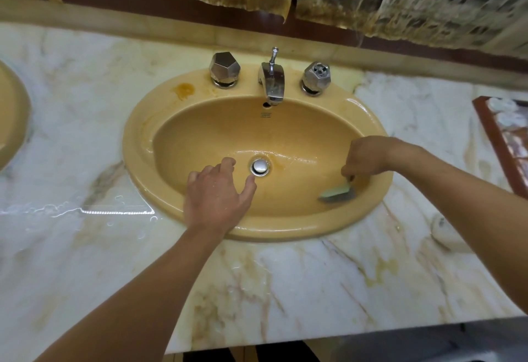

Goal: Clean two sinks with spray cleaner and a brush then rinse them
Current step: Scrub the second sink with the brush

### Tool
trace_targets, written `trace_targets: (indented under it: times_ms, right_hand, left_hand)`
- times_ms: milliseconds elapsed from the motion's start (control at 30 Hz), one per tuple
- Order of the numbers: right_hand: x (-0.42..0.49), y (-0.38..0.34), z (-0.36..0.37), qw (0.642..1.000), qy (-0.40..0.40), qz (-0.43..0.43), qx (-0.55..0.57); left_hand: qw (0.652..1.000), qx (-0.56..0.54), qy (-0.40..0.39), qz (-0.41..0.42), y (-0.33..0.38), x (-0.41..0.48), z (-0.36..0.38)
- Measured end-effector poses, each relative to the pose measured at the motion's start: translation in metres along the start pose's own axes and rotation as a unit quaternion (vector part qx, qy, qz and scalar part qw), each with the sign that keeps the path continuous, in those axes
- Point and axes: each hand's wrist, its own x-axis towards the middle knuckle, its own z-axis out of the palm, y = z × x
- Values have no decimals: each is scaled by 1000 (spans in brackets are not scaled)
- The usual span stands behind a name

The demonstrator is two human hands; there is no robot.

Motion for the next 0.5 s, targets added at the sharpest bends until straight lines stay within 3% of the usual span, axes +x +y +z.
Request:
trace_targets:
  times_ms: [100,200,333,433,500]
  right_hand:
    - [0,-8,7,988,-101,-38,111]
    - [3,-13,15,998,-2,-29,50]
    - [0,-24,26,985,-69,-88,129]
    - [7,-25,26,993,0,-55,103]
    - [5,-31,24,982,-64,-88,153]
  left_hand:
    - [1000,3,2,4,-2,1,2]
    - [1000,2,9,11,-5,2,6]
    - [1000,4,13,19,-6,3,8]
    - [1000,11,11,17,-6,4,8]
    - [1000,12,10,19,-6,3,8]
